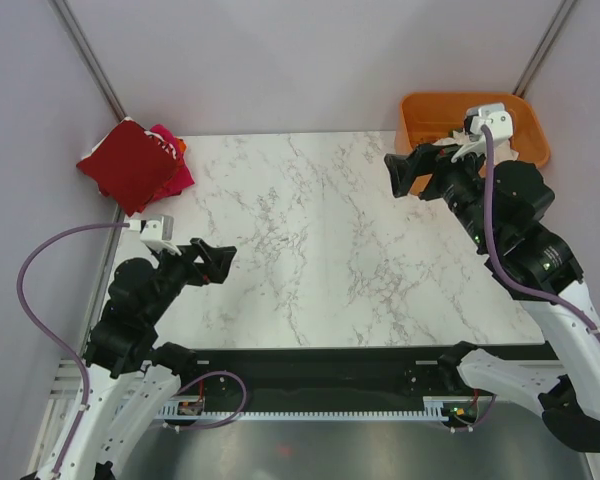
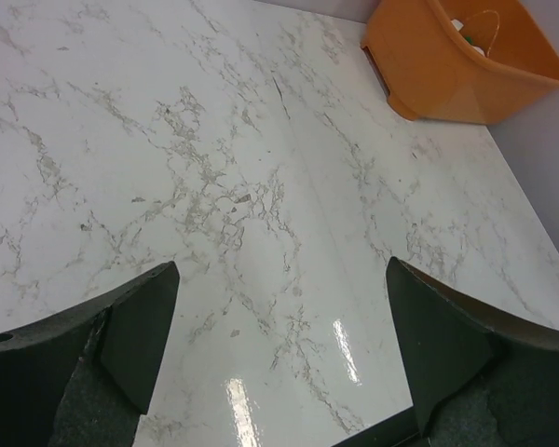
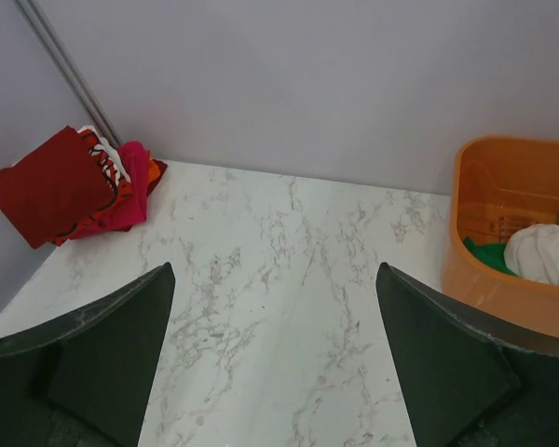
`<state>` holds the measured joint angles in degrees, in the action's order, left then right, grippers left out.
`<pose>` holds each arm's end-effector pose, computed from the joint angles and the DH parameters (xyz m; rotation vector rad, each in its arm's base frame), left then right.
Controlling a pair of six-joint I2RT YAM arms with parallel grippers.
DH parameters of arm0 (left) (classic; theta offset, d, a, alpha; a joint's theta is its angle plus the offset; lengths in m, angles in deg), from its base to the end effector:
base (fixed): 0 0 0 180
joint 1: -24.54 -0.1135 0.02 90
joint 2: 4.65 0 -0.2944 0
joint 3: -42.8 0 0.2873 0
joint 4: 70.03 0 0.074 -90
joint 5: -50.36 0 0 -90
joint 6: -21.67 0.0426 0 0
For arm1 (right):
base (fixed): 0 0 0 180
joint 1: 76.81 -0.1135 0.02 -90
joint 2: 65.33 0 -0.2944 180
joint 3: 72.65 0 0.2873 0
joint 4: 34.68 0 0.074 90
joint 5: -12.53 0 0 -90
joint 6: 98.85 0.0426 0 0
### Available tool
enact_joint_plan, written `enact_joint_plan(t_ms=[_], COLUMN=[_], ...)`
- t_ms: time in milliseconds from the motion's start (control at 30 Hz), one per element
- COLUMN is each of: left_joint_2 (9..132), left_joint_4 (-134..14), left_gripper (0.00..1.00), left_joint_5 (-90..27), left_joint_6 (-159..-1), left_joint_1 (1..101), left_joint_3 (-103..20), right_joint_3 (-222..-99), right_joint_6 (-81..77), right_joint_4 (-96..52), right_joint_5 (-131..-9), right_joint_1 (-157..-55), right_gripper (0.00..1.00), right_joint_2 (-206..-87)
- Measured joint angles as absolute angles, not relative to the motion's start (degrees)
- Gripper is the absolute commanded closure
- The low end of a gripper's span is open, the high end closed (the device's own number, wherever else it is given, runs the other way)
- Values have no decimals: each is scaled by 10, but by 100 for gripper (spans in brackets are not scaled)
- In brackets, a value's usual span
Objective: Fold and stack the t-shirts
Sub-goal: Grab the tshirt from the pile
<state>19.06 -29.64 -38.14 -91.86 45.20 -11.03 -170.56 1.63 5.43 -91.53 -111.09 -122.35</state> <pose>0.1060 -0.0412 0.3553 -0.0252 1.7864 -0.5828 0.1647 0.0997 0.5501 -0.1309 1.5677 0.4245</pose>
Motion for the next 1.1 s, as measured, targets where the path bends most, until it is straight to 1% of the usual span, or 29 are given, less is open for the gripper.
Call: enact_joint_plan(t_ms=[100,167,267,367,600,733,800,867,1100], left_joint_2=[192,192,192,191,191,192,197,206,236], left_joint_4=[-293,-287,-268,-260,-229,-221,-220,-219,-210], left_gripper=[1,1,1,1,1,1,1,1,1], left_joint_5=[-391,-401,-413,-423,-423,-423,-423,-423,-426], left_joint_6=[-917,-917,-915,-911,-909,-909,-909,-909,-909], left_joint_1=[452,452,452,452,452,452,452,452,452], left_joint_3=[-110,-111,-117,-119,-120,-120,-120,-120,-120], right_joint_3=[-1693,-1683,-1709,-1796,-1967,-2141,-2212,-2251,-2256], right_joint_6=[7,2,-6,-5,36,53,57,62,72], right_joint_4=[48,46,56,63,78,102,113,113,108], right_joint_5=[-927,-965,-1031,-1036,-926,-884,-871,-857,-833], right_joint_1=[-1111,-1112,-1095,-1016,-776,-684,-659,-644,-632], right_gripper=[2,2,2,2,2,2,2,2,2], right_joint_2=[-1223,-1229,-1282,-1397,-1686,-1885,-1962,-2021,-2137])
